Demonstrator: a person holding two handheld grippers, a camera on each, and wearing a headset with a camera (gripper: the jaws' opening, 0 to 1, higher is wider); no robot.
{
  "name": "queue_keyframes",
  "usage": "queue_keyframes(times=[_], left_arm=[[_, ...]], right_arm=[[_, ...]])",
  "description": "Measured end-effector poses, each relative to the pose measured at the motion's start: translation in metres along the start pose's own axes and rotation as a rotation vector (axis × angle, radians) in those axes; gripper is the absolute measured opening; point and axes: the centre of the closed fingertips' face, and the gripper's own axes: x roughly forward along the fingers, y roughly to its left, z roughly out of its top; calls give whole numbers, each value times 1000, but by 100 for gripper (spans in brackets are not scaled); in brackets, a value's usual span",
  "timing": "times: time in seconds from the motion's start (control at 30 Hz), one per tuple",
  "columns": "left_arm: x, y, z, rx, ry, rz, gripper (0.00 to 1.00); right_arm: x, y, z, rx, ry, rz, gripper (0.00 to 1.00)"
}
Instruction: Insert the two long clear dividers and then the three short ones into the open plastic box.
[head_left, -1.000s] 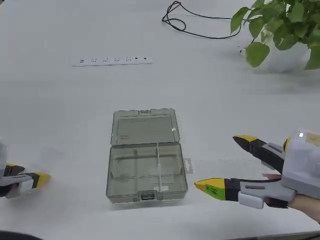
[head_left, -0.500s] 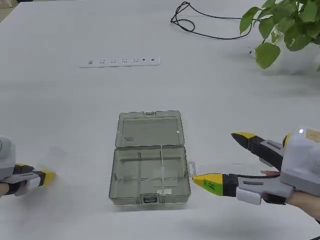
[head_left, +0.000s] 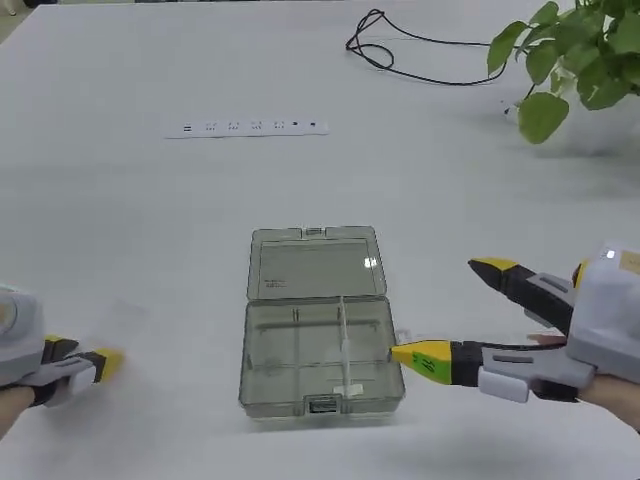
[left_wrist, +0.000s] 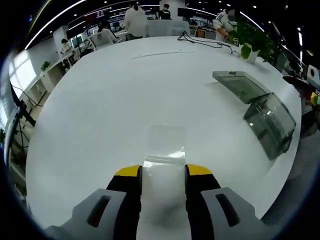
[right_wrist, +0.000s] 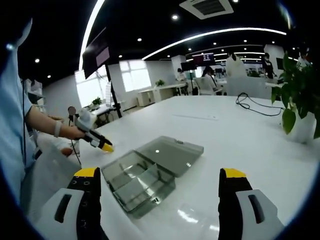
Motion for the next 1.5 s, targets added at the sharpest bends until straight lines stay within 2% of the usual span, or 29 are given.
queue_keyframes(times=[0.13, 0.2, 0.27, 0.4, 0.7, 0.9, 1.03, 1.2, 1.5], left_arm=[[0, 0, 1, 0, 1, 3, 31], [1, 0, 4, 25, 4, 4, 31], [1, -2, 5, 49, 18, 7, 30], [2, -2, 7, 39, 13, 8, 30], [6, -3, 12, 64, 23, -5, 30], [5, -5, 17, 41, 5, -16, 30], [1, -11, 25, 33, -20, -32, 30], [-9, -28, 39, 56, -69, -67, 30], [-22, -77, 63, 92, -153, -172, 30]], right_arm=[[-2, 4, 1, -2, 12, -6, 99], [-5, 5, 0, -10, 17, -19, 99], [-8, 6, -1, 18, 18, -33, 99], [-13, 11, -8, -7, 51, -42, 99], [-20, 11, -14, 7, 62, -58, 99], [-20, 10, -15, 13, 68, -58, 99], [-18, 9, -14, 15, 63, -60, 99], [-20, 10, -16, 17, 67, -74, 98], [-22, 18, -19, 33, 77, -98, 97]])
